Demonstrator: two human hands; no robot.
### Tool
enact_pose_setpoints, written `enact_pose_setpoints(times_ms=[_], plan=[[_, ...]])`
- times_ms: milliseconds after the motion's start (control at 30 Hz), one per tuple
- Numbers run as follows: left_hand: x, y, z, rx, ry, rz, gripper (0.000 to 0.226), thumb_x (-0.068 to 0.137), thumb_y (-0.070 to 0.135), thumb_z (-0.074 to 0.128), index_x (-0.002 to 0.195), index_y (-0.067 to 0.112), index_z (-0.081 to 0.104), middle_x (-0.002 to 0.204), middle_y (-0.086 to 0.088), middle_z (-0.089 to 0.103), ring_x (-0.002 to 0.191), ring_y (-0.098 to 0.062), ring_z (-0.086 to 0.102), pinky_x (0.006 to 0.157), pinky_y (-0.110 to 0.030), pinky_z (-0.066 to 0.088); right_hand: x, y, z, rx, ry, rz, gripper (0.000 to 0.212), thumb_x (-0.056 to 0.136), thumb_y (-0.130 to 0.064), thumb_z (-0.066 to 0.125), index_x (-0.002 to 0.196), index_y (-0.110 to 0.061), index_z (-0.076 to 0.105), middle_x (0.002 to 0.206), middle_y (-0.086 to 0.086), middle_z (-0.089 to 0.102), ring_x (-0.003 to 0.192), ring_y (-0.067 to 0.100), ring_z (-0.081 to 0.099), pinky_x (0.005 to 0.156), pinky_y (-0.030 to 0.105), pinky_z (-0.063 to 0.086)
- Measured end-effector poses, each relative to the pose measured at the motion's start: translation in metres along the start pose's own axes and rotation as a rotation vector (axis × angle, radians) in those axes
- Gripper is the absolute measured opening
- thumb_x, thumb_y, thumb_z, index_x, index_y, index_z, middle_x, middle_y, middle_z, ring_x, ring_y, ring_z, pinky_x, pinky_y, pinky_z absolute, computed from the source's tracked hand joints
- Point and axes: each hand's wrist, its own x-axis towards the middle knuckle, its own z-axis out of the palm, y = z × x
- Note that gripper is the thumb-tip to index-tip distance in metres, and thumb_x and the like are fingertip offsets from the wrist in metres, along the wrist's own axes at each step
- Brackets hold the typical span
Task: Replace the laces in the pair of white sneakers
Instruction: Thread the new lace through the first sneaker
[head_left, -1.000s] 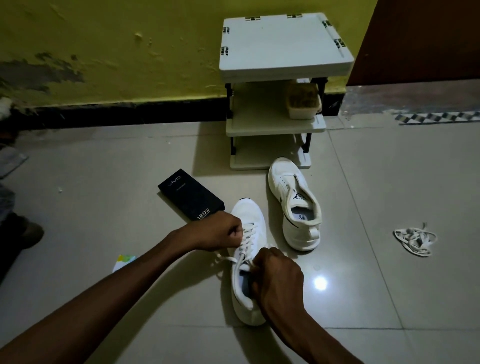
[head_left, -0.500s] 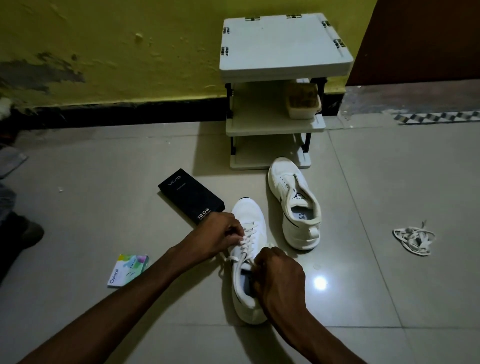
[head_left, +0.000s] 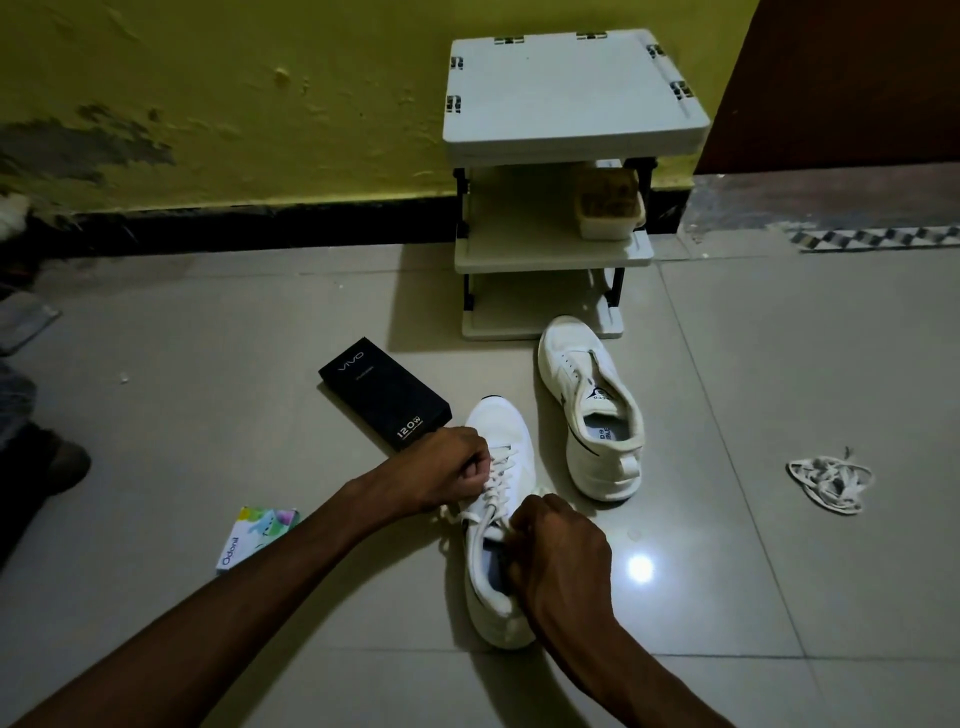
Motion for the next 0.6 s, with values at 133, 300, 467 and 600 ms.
enact_pose_setpoints(times_ms=[133, 300, 467, 600], plan=[[0.001, 0.001, 0.002, -0.022, -0.032, 0.021, 0.004, 0.08, 0.018, 0.057, 0.078, 0.017, 0.054, 0.079, 0.006, 0.053, 0.072, -0.011, 0.051, 0.067, -0.03, 0.044, -0.002, 0.0, 0.0, 0.022, -0.022, 0.014, 0.046, 0.029, -0.034, 0.093, 0.055, -0.029, 0.055, 0.051, -0.011, 0.05, 0.049, 0.001, 0.025, 0.046, 0.005, 0.002], [0.0, -0.003, -0.002, -0.077, -0.095, 0.03, 0.009, 0.082, 0.02, 0.056, 0.077, 0.019, 0.048, 0.079, 0.007, 0.049, 0.073, -0.011, 0.048, 0.066, -0.028, 0.04, -0.004, 0.003, 0.004, 0.09, -0.053, 0.043, 0.044, 0.036, -0.033, 0.095, 0.059, -0.027, 0.058, 0.055, -0.011, 0.055, 0.051, 0.0, 0.031, 0.048, 0.004, 0.012], [0.006, -0.005, -0.013, -0.056, -0.201, 0.0, 0.018, 0.085, 0.021, 0.057, 0.071, 0.021, 0.046, 0.071, 0.009, 0.048, 0.065, -0.005, 0.043, 0.06, -0.019, 0.032, -0.001, 0.003, 0.006, 0.119, -0.139, 0.069, 0.026, 0.069, -0.034, 0.083, 0.086, -0.021, 0.069, 0.086, -0.004, 0.067, 0.069, 0.005, 0.051, 0.062, 0.004, 0.027], [0.011, -0.001, -0.024, -0.016, -0.285, 0.004, 0.022, 0.085, 0.026, 0.054, 0.067, 0.024, 0.041, 0.066, 0.009, 0.046, 0.061, -0.006, 0.042, 0.06, -0.024, 0.033, -0.004, -0.003, 0.002, 0.074, -0.147, 0.108, 0.04, 0.04, -0.034, 0.09, 0.059, -0.022, 0.057, 0.06, -0.007, 0.059, 0.053, 0.004, 0.033, 0.046, 0.011, 0.02]])
